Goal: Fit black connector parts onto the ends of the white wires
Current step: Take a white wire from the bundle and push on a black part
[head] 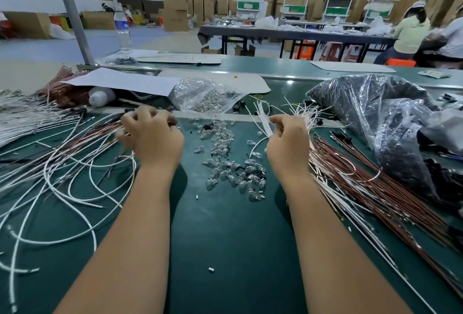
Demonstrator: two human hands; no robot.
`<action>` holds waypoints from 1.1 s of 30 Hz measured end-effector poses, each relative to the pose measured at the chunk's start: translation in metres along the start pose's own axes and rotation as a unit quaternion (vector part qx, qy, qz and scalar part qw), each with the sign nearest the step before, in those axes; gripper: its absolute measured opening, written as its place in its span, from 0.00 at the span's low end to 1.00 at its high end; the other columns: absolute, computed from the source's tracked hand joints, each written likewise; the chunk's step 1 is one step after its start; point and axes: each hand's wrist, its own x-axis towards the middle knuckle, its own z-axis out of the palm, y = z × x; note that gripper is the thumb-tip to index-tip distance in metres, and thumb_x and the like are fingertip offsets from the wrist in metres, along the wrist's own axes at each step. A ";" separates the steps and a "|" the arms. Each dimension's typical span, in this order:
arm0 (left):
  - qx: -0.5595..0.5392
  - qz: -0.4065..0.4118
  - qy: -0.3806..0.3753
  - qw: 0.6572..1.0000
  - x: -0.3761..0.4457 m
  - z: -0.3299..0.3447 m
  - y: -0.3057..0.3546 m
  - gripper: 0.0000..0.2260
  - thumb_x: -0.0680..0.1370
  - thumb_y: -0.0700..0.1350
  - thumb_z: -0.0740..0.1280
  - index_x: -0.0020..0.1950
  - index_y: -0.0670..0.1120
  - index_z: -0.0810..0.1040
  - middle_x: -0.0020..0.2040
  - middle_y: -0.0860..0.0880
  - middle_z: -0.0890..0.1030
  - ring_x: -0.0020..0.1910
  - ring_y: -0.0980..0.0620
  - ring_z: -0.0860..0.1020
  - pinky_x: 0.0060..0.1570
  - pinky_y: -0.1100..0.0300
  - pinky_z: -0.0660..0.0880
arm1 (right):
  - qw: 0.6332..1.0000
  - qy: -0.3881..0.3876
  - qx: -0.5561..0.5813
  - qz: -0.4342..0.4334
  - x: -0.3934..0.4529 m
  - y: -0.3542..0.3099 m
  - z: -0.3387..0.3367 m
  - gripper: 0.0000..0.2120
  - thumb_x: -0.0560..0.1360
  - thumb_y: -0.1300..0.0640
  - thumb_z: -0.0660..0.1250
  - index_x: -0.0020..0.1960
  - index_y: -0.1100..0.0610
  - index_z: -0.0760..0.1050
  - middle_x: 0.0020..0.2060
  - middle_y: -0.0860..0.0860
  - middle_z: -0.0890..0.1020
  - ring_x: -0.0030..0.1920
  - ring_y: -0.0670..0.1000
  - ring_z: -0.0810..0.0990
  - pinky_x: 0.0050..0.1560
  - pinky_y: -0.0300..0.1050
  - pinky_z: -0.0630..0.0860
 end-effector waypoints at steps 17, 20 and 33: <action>-0.120 0.298 -0.189 0.928 -0.031 0.018 0.052 0.07 0.82 0.48 0.58 0.50 0.53 0.75 0.75 0.52 0.59 0.71 0.54 0.52 0.70 0.55 0.43 | 0.960 0.260 0.032 -0.099 0.001 -0.010 -0.016 0.14 0.71 0.78 0.58 0.48 0.66 0.78 0.47 0.57 0.73 0.46 0.48 0.72 0.50 0.29 0.72; -0.069 0.262 -0.228 0.935 -0.029 0.021 0.044 0.07 0.81 0.49 0.59 0.50 0.51 0.76 0.76 0.52 0.56 0.73 0.52 0.50 0.71 0.52 0.41 | 0.936 0.342 0.078 -0.022 0.009 -0.005 -0.025 0.13 0.74 0.75 0.56 0.47 0.64 0.78 0.48 0.53 0.70 0.48 0.48 0.73 0.51 0.26 0.71; -0.198 0.311 -0.108 0.923 -0.030 0.005 0.056 0.09 0.81 0.45 0.63 0.53 0.46 0.83 0.39 0.47 0.76 0.39 0.47 0.72 0.36 0.55 0.69 | 0.968 -0.005 -0.124 -0.220 -0.010 -0.020 0.002 0.10 0.75 0.58 0.64 0.54 0.57 0.80 0.50 0.52 0.82 0.55 0.55 0.76 0.57 0.46 0.60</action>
